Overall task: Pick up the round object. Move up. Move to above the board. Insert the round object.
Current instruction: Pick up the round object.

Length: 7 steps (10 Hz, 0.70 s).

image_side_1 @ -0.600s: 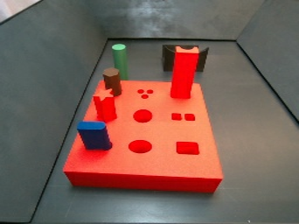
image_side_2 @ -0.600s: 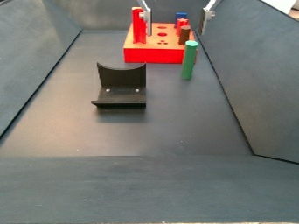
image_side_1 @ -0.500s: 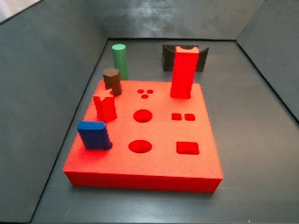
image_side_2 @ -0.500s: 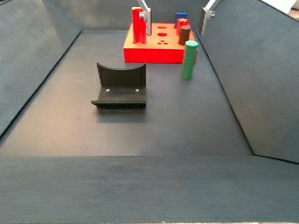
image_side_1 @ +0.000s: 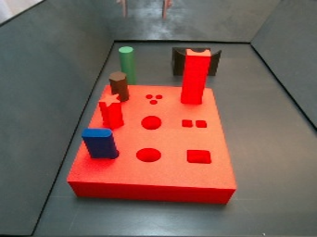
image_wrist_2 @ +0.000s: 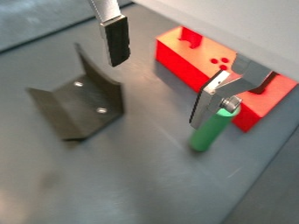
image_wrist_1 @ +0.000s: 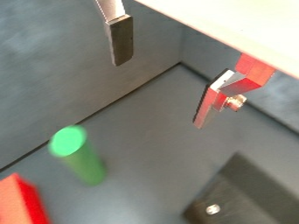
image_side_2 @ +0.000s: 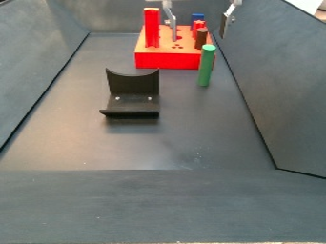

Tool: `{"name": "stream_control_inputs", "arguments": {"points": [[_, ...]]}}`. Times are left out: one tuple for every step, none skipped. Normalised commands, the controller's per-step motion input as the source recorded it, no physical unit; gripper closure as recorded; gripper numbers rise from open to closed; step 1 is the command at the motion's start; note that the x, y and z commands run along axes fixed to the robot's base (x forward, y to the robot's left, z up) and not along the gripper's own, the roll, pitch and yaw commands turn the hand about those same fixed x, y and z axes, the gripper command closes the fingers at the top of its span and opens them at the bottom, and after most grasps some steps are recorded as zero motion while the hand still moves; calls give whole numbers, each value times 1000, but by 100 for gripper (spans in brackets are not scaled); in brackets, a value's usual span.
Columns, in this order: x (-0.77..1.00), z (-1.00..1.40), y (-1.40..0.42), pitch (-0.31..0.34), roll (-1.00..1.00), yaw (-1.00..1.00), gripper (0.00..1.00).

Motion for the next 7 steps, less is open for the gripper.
{"name": "stream_control_inputs", "arguments": {"points": [[-417,-366,-726,-23,0,203,0],[-443,-463,-571,-114,-97,129,0],[-469,-591,-269,-123,-170,134,0],[-280,-477,0,-120,-189,0,0],[-186,-640,0,-87,-241,-89,0],[-134,-451,-186,-133,-297,-77,0],[0,-214,-383,-77,-211,-117,0]]}}
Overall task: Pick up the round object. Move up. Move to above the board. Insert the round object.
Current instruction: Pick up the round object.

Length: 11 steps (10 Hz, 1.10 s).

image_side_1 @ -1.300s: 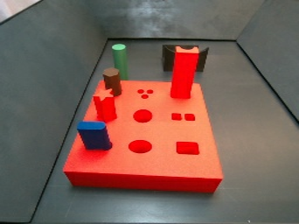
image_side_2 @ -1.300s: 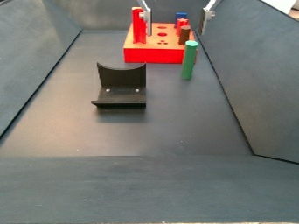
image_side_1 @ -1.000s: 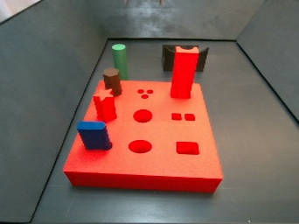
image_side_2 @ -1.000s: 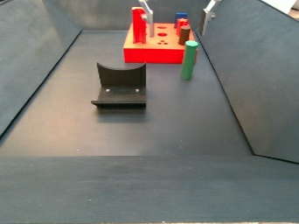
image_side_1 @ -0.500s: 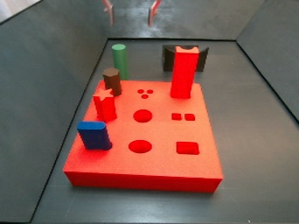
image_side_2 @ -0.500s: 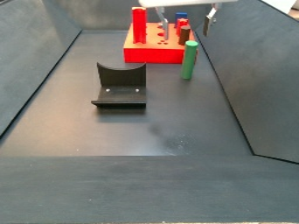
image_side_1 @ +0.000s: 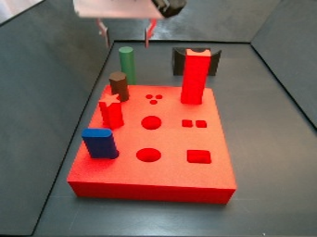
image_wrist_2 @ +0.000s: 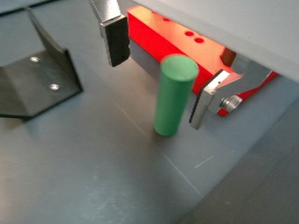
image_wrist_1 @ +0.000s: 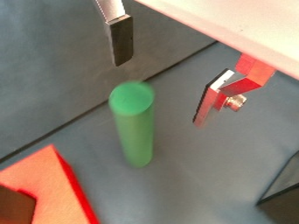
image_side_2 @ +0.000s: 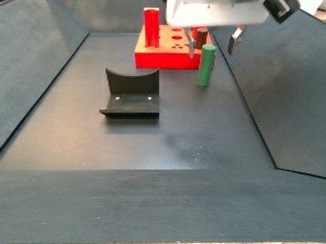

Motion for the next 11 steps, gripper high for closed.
{"name": "stream_control_inputs", "arguments": {"points": [[177,0,-334,0,0,-100,0],[263,-71,-326,27,0,-114,0],[46,-286,-249,-20,-133,-149,0],[86,-197,-280,0,-6,-74,0],[26,-271,-154,0,-51,-89,0],[0,0,0,-3,34,0,0],[0,-49,0,0,0,0,0],[109,-589,129,0,106,0,0],[0,0,0,0,0,0,0],[0,0,0,0,0,0,100],[0,0,0,0,0,0,100]]}}
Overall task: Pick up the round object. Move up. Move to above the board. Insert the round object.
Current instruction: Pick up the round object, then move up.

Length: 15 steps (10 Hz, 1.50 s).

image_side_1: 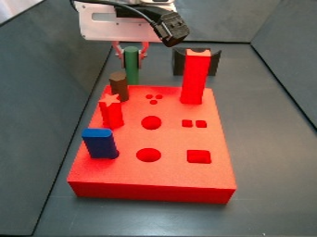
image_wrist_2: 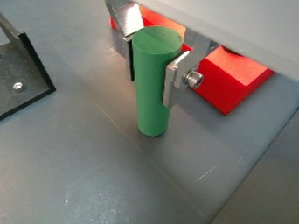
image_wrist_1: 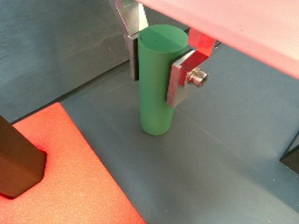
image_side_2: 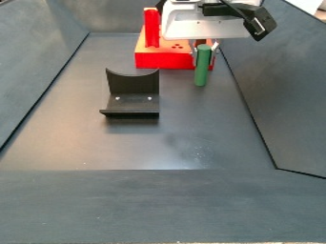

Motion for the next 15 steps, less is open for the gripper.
{"name": "stream_control_inputs", "arguments": {"points": [[0,0,0,0,0,0,100],[0,0,0,0,0,0,100],[0,0,0,0,0,0,100],[0,0,0,0,0,0,100],[0,0,0,0,0,0,100],[0,0,0,0,0,0,100],[0,0,0,0,0,0,100],[0,0,0,0,0,0,100],[0,0,0,0,0,0,100],[0,833,0,0,0,0,100],[-13,815,-8,11,6,-50,100],[-36,717,-9,44,7,-50,100],[-20,546,-5,57,4,-43,100],[-15,388,-2,58,1,-35,100],[-12,222,-2,53,-2,-29,100]]}}
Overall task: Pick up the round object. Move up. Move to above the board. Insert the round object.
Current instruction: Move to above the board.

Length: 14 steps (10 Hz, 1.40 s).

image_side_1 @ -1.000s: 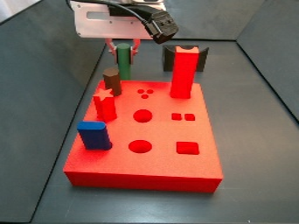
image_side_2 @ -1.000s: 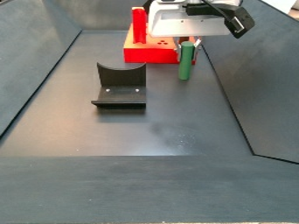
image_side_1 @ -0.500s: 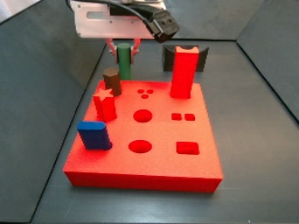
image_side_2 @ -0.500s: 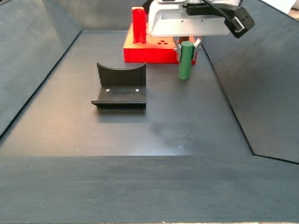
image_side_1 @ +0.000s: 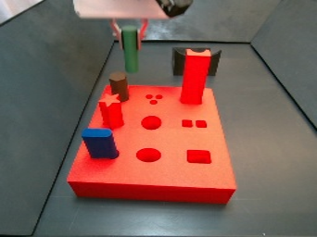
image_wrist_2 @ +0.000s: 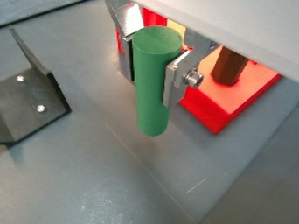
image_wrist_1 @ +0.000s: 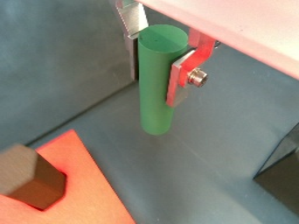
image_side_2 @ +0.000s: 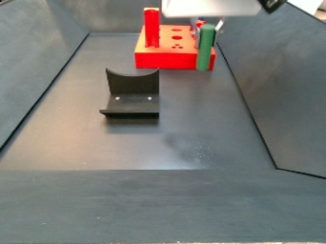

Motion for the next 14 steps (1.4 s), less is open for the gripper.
{"name": "stream_control_inputs", "arguments": {"points": [[73,1000,197,97,139,-81,100],[74,1000,201,106,133,-74,100],[69,1000,189,108,117,-63,100],[68,1000,177,98,107,-49,100],[65,1000,170,89,86,-39,100],[64,1000,164,90,66,-33,100],[62,1000,157,86,46,-30,100],[60,1000,151,85,29,-31,100],[56,1000,144,82,17,-34,100],[55,1000,137,81,15,-32,100],[52,1000,128,82,14,-30,100],[50,1000,122,81,14,-29,100],[46,1000,114,78,13,-29,100],[37,938,99,79,12,-30,100]]}}
